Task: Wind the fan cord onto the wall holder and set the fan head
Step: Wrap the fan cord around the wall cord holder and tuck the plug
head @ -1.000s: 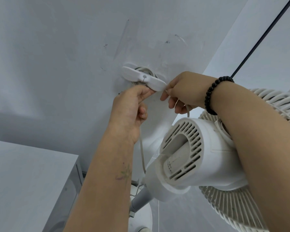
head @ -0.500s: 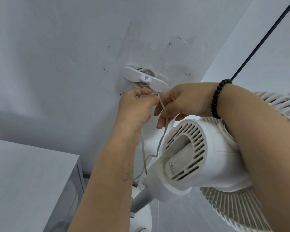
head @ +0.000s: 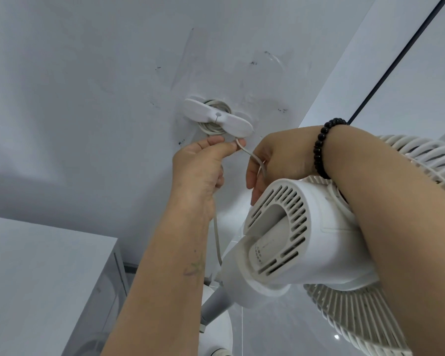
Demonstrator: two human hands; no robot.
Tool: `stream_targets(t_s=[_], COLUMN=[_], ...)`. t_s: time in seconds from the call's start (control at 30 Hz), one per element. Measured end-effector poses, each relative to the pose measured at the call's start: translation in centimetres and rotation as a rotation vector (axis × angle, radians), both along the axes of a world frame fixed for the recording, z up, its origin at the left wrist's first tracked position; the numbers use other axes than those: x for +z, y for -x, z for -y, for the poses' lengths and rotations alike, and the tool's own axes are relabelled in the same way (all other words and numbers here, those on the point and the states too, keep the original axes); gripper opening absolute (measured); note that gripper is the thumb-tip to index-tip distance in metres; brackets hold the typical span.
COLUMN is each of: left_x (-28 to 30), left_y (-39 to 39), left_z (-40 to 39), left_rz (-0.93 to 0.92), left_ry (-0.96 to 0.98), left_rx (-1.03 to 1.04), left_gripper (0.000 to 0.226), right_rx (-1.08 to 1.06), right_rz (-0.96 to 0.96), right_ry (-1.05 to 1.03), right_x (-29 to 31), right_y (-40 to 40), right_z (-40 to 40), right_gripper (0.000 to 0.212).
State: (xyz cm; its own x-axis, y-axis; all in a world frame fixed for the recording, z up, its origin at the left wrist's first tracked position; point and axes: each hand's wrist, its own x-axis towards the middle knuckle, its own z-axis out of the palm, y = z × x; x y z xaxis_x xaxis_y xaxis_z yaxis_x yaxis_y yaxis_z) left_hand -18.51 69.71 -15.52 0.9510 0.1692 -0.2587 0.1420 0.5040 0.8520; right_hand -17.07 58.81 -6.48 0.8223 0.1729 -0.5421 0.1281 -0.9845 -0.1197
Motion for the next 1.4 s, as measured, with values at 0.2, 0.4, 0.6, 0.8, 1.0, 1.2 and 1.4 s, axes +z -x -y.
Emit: stream_targets(t_s=[0.2,0.4,0.6,0.8,1.0,1.2,1.4], left_x=[0.4,0.2,0.3,0.6,1.0,1.1,1.5], left_y=[0.5,0.4,0.3,0.4,0.8,1.0,1.2], left_z=[-0.7,-0.5,-0.4,-1.4,-2.6,-2.5,-2.5], left_rz=[0.027,-0.01,-0.03,-0.095,-0.078,-0.054,-0.074], left_ry=[-0.168,-0.06,0.123,0.415,0.645,0.49,-0.009], left_rx=[-0.17,-0.202,-0.195,-0.271,-0.325,-0.289,-0.265], left_gripper=[0.011,0.019,0.013,0.017,0.018,0.014,0.011], right_rx=[0.15,0.091,-0.025,-0.048,-0.174,-0.235,-0.154], right_rz=[-0.072,-0.072,-0.028,0.034,0.144,0.301,0.361], right_ry=[-0.11,-0.15,-0.021,0.172,-0.051,-0.245,-0.338], right_x=[-0.2,-0.4,-0.2,-0.1,0.0,0.1,0.2], right_y=[0.4,0.3,0.4,0.4,0.1,-0.3,-0.3], right_z=[-0.6,-1.1,-1.1,-0.8,-0.7,-0.7,-0.9], right_gripper=[0.017,0.015,0.006,0.022,0.017,0.023,0.025])
